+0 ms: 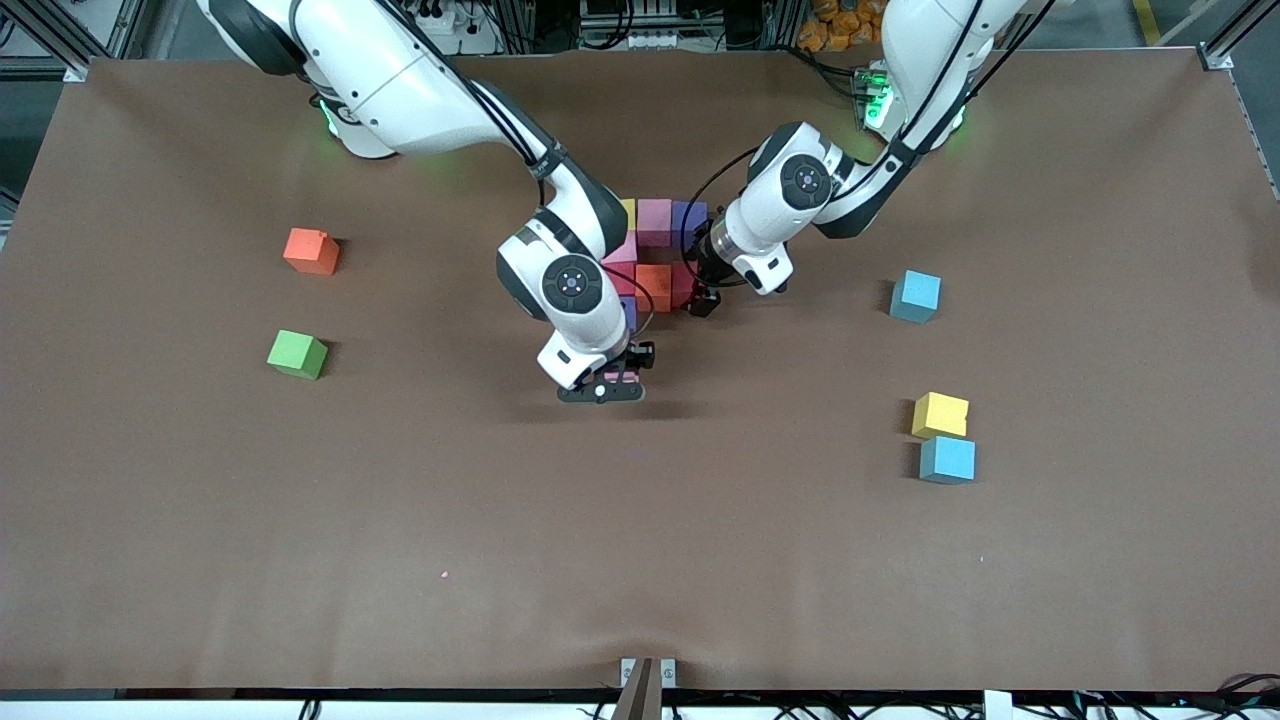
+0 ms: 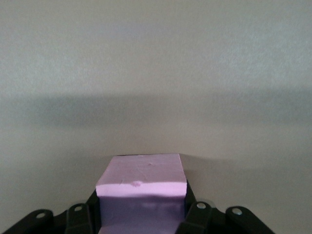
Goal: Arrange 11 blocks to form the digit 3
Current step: 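Carry light pink with the right gripper while the left gripper places pink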
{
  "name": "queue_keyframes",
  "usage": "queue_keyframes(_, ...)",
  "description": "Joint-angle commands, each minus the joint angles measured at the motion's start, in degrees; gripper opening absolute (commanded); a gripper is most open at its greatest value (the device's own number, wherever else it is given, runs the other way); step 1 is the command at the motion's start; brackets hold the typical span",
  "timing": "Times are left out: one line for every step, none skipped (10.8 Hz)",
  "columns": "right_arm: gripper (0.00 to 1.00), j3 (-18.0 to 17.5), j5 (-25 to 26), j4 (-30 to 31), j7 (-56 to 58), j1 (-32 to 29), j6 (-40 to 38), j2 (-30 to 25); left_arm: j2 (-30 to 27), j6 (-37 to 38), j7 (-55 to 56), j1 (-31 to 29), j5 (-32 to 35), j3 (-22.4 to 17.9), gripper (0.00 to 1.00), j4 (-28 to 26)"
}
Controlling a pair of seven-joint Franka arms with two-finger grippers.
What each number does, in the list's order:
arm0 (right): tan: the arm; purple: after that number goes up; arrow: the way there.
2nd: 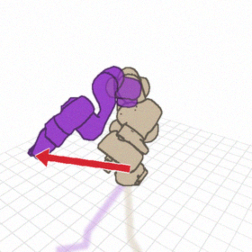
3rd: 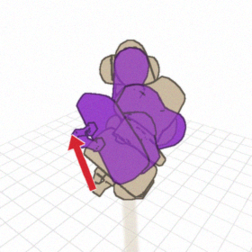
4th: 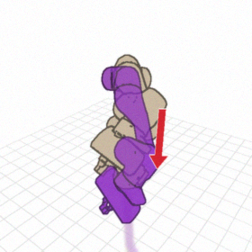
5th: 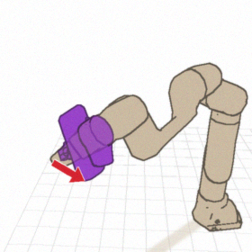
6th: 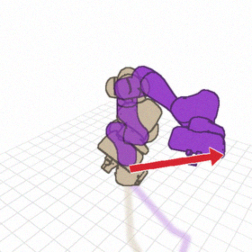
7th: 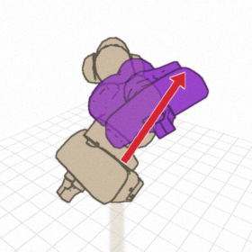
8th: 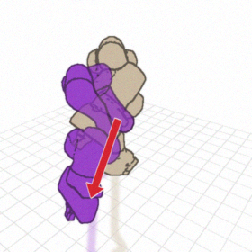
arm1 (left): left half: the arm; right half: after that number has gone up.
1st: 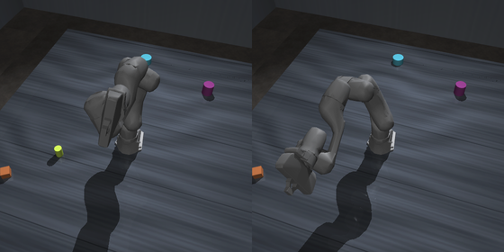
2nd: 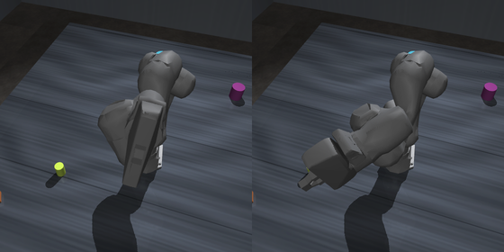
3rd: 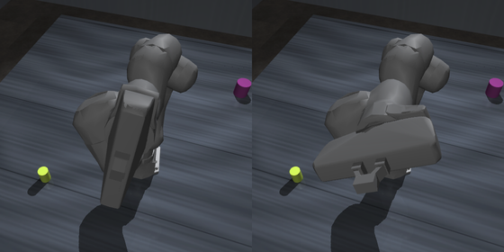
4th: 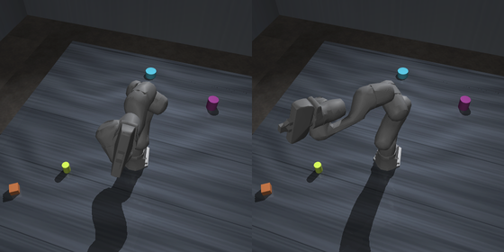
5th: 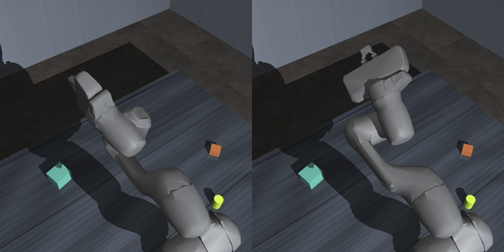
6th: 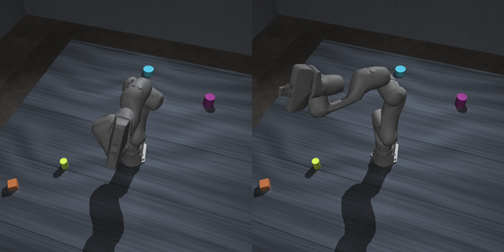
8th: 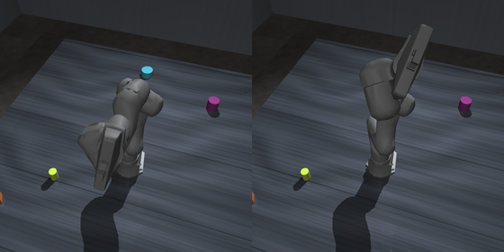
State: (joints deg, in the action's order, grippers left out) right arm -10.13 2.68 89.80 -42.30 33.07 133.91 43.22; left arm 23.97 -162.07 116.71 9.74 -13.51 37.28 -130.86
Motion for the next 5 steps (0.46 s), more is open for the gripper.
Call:
queue_keyframes(0.5, 0.64, -0.3, 4.93, -1.56, 1.03, -0.14, -4.09, -7.69, 7.62, -1.92, -1.48, -0.29, 0.43, 1.0, -0.1)
queue_keyframes(0.5, 0.64, -0.3, 6.6, -1.64, 1.03, -0.05, -5.15, -9.19, 11.04, -3.41, -2.61, -0.29, 0.43, 1.0, 1.38)
queue_keyframes(0.5, 0.64, -0.3, 7.75, -1.73, 1.2, 0.47, -5.34, -9.82, 15.08, -5.86, -4.02, -0.29, 0.34, 1.0, 3.31)
queue_keyframes(0.5, 0.73, -0.3, 7.84, -1.73, 1.38, 0.3, -5.51, -10.0, 18.94, -8.32, -5.42, -0.29, 0.34, 1.0, 5.68)
queue_keyframes(0.5, 0.64, -0.3, 7.84, -1.82, 1.38, 0.47, -5.51, -10.0, 22.29, -11.39, -7.0, -0.29, 0.25, 1.0, 7.88)
